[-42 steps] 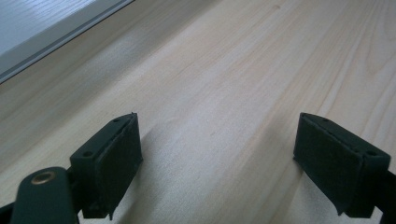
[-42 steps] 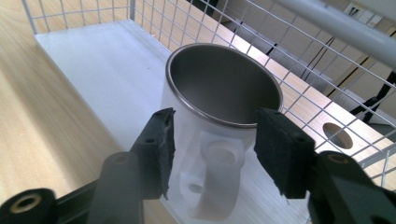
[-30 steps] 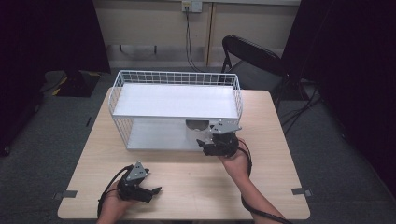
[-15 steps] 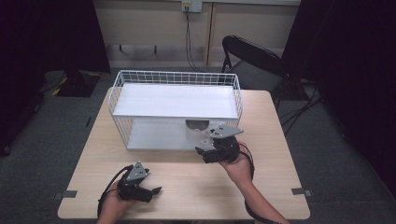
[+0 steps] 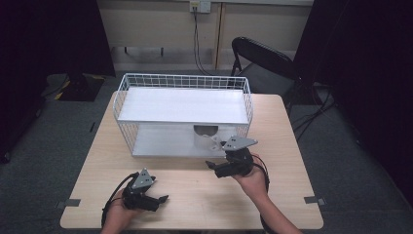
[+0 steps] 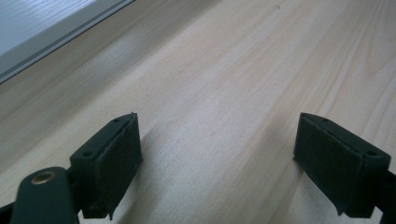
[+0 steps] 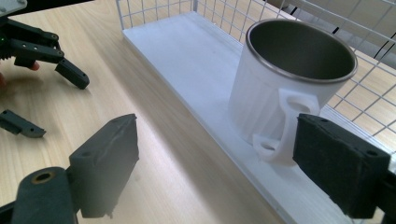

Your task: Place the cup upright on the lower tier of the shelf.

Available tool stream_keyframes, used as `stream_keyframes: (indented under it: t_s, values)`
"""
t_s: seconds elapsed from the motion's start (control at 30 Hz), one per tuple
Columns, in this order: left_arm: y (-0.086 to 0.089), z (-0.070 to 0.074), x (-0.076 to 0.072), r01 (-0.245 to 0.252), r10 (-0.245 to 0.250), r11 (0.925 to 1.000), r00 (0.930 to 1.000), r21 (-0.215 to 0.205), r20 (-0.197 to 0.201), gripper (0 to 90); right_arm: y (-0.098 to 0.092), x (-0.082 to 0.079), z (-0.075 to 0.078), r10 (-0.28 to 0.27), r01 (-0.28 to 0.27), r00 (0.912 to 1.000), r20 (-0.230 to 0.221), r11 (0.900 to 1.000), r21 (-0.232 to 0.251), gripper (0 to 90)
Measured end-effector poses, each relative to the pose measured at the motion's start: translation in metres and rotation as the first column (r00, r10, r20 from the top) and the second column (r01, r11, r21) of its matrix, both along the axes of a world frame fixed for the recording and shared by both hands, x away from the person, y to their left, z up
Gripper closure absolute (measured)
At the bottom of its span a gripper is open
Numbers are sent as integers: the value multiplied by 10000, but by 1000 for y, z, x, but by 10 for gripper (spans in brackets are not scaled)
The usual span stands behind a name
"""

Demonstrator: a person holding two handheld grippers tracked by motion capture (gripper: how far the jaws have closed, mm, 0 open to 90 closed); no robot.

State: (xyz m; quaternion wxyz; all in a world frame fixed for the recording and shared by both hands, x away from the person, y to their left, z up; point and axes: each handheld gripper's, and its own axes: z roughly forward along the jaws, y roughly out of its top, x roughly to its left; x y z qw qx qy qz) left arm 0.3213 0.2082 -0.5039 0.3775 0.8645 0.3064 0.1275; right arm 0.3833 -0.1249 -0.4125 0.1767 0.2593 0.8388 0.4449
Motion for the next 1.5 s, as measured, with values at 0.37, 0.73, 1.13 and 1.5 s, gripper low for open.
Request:
stream_keyframes:
  t_s: [0.37,0.73,1.13,1.5]
  values:
    - [0,0,0,-1,1,10000,10000,0,-2,145,-12,-12,-8,249,-245,9993,-291,9996,134,128]
    - [0,0,0,0,0,10000,10000,-1,-3,145,-24,-21,-14,389,-387,9984,-404,9992,51,125]
    - [0,0,0,-2,2,10000,10000,-8,-5,145,-38,-29,-19,469,-470,9977,-487,9989,-5,124]
    - [0,0,0,0,0,10000,10000,0,-2,145,-56,-31,-25,378,-379,9977,-566,9993,-10,124]
